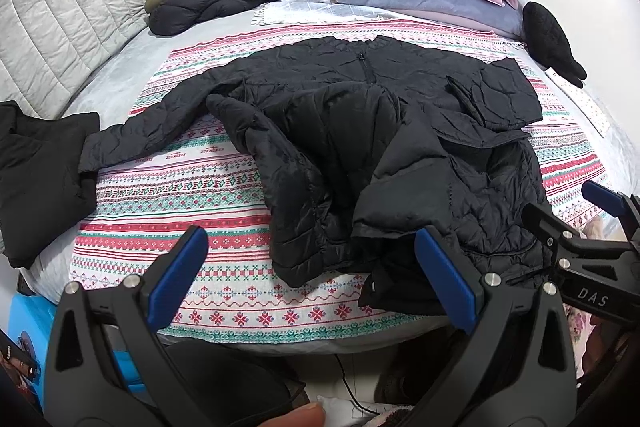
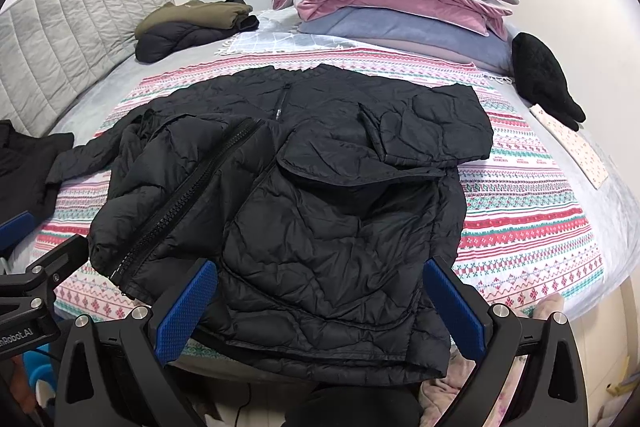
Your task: Fold large clothes
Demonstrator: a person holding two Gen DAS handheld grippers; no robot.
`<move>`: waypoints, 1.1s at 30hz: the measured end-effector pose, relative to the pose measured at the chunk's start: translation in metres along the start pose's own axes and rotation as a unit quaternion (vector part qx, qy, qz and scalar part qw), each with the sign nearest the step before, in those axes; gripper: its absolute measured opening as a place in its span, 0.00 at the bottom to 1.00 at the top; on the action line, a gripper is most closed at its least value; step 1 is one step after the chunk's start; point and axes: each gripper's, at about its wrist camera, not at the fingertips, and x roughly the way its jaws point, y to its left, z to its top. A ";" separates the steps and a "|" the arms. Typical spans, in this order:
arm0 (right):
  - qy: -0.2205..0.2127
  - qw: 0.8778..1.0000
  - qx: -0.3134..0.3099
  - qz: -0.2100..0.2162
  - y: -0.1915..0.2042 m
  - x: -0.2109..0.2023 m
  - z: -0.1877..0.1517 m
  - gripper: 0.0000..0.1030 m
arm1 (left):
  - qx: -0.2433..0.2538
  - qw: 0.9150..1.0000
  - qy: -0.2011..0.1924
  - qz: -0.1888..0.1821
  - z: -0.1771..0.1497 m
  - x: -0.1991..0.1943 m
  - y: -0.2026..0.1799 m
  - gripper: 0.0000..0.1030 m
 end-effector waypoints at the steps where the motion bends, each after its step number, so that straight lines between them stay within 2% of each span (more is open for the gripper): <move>1: 0.000 1.000 0.000 0.000 0.000 0.000 0.000 1.00 | 0.000 1.000 -0.001 -0.001 0.001 -0.001 0.000 1.00; 9: -0.001 1.000 -0.003 0.002 0.002 0.000 0.003 1.00 | 0.002 1.000 0.001 -0.010 0.005 -0.001 0.000 1.00; 14: -0.009 1.000 -0.020 0.007 0.005 0.001 0.013 1.00 | 0.007 0.999 0.006 -0.038 0.015 0.000 0.004 1.00; 17: -0.020 0.999 -0.039 0.029 0.005 -0.003 0.025 1.00 | 0.016 0.999 -0.014 -0.046 0.028 -0.005 0.010 1.00; 19: -0.031 0.996 -0.051 0.060 0.002 -0.007 0.037 1.00 | 0.020 0.998 -0.040 -0.051 0.043 -0.008 0.017 1.00; 22: -0.040 0.992 -0.063 0.098 -0.009 -0.006 0.063 1.00 | 0.027 0.996 -0.056 -0.059 0.067 -0.003 0.028 1.00; 26: -0.044 0.988 -0.090 0.120 -0.026 0.012 0.102 1.00 | 0.052 0.996 -0.039 -0.067 0.111 0.024 0.044 1.00; 28: -0.023 0.988 -0.103 0.111 -0.034 0.030 0.120 1.00 | 0.078 0.995 -0.025 -0.063 0.136 0.046 0.052 1.00; 30: 0.013 0.987 -0.107 0.122 -0.045 0.058 0.142 1.00 | 0.089 0.994 -0.010 -0.060 0.155 0.069 0.060 1.00; 33: 0.031 0.985 -0.103 0.136 -0.065 0.094 0.168 1.00 | 0.074 0.995 0.019 -0.058 0.184 0.117 0.082 1.00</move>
